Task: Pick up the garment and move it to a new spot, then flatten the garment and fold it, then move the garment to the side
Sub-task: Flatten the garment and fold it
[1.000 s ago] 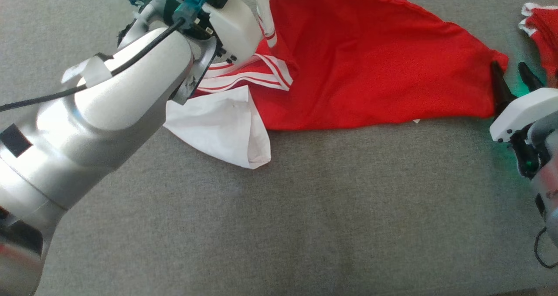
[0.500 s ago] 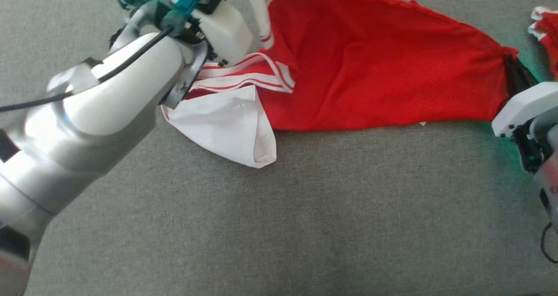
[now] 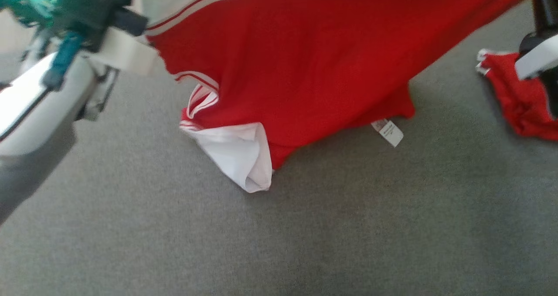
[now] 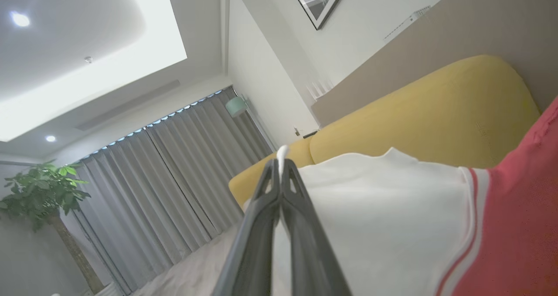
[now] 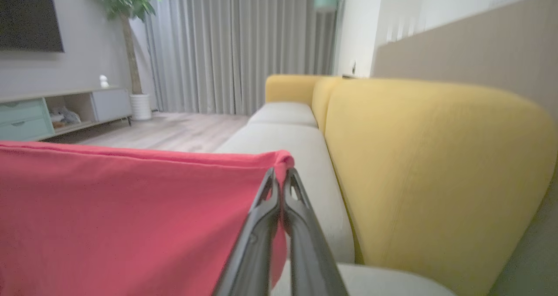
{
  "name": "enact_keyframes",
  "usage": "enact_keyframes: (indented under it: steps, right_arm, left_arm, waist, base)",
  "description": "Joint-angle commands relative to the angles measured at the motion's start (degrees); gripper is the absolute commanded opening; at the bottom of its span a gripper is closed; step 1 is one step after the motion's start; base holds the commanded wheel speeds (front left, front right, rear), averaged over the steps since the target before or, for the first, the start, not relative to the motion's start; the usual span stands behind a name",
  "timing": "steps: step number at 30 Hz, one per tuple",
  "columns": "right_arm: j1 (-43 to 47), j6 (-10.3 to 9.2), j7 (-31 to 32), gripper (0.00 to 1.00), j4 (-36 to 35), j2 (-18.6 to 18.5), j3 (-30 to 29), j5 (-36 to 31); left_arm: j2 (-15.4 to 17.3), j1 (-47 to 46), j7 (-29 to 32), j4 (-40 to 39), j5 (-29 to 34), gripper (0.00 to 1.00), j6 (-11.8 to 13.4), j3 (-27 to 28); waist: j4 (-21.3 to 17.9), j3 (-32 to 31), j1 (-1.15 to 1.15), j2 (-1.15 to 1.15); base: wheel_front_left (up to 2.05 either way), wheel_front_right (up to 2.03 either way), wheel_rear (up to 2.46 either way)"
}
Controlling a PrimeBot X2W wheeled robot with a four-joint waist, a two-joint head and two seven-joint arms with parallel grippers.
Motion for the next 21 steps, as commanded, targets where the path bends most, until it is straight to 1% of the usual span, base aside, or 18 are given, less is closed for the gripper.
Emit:
enact_keyframes:
  steps: [1,6,9,12,16,19,21]
  right_arm:
    - [-0.3,-0.04,-0.6,0.00,-2.7,-1.7,-0.7,-0.8]
    - [0.1,-0.04,-0.6,0.00,-10.1,-4.4,-3.1,-3.6]
    - [-0.3,-0.04,-0.6,0.00,-13.2,-6.3,-4.8,-4.5]
    - [-1.1,-0.04,-0.4,0.00,-15.3,-7.8,-6.3,-4.7]
    - [-3.5,-0.04,1.6,0.00,-16.9,-8.6,-7.8,-5.7]
    - [-5.6,-0.04,3.2,0.00,-16.8,-7.7,-7.7,-6.7]
    - [-7.0,-0.04,4.2,0.00,-15.8,-6.6,-7.0,-7.3]
  left_arm:
    - [3.1,-2.2,-0.4,-1.3,-0.4,0.00,0.2,3.8]
    - [7.4,-1.9,-1.3,-4.6,0.4,0.00,0.0,5.9]
    - [9.1,-3.2,-1.5,-7.0,1.5,0.00,-0.2,7.0]
    - [10.2,-5.5,-1.5,-8.6,2.5,0.00,-0.4,7.9]
    - [9.8,-10.2,-0.5,-8.9,3.8,0.00,-1.6,8.5]
    - [8.6,-13.3,0.6,-6.5,4.5,0.00,-2.8,8.3]
    - [7.3,-14.7,1.4,-3.5,4.8,0.00,-3.8,7.7]
  waist:
    - [-0.2,-4.4,0.01,0.00]
    - [0.3,-9.7,0.01,0.00]
    - [0.7,-11.5,0.01,0.00]
    - [0.7,-12.5,0.01,0.00]
    - [0.5,-11.9,0.01,0.00]
    - [0.3,-10.9,0.01,0.00]
    - [0.2,-9.9,0.01,0.00]
  base:
    - [0.00,0.00,0.00]
    - [0.00,0.00,0.00]
    - [0.00,0.00,0.00]
    - [0.00,0.00,0.00]
    - [0.00,0.00,0.00]
    - [0.00,0.00,0.00]
    - [0.00,0.00,0.00]
